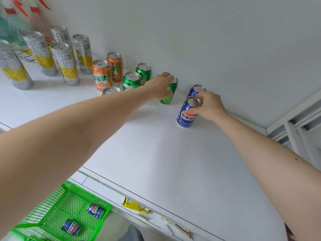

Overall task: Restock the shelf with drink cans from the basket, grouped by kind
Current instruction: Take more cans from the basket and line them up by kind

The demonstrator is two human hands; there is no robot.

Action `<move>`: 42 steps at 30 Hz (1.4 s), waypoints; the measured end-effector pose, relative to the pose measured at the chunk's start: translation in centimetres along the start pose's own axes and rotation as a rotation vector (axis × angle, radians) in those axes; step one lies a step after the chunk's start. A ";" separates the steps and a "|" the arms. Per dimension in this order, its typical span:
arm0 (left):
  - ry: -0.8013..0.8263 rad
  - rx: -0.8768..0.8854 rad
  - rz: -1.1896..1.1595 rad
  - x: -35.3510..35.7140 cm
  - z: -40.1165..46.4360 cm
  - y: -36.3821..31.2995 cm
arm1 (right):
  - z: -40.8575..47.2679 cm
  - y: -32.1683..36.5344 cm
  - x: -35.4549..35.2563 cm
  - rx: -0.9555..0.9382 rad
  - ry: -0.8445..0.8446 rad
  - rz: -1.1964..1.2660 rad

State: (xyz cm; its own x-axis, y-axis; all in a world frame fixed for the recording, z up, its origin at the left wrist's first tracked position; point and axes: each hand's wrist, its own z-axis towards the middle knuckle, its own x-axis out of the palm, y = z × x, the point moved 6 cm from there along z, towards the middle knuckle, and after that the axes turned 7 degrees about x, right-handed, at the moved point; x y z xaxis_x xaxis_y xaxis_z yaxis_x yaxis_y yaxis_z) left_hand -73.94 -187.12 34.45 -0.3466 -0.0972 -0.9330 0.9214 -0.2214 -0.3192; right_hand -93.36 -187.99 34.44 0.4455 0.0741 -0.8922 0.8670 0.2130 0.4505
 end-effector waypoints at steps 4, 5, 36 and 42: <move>0.002 0.019 0.060 0.3 -2.4 -1.0 | -0.6 0.2 0.0 0.035 -0.004 -0.001; 0.011 0.022 0.068 0.5 -3.0 -1.2 | -0.8 0.2 0.0 0.049 -0.004 0.003; 0.219 0.066 0.024 -2.5 -40.8 17.1 | -27.3 25.8 21.6 0.064 -0.461 0.308; 0.339 -0.119 -0.042 4.1 -46.9 25.7 | -30.6 27.1 32.4 0.022 -0.341 0.331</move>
State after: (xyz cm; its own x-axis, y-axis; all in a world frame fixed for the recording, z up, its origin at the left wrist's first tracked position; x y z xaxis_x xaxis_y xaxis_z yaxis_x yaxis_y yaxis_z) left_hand -43.45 -147.69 14.57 -0.3250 0.2413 -0.9144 0.9284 -0.1024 -0.3571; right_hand -62.26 -150.02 16.84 0.7431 -0.1900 -0.6416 0.6692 0.2112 0.7124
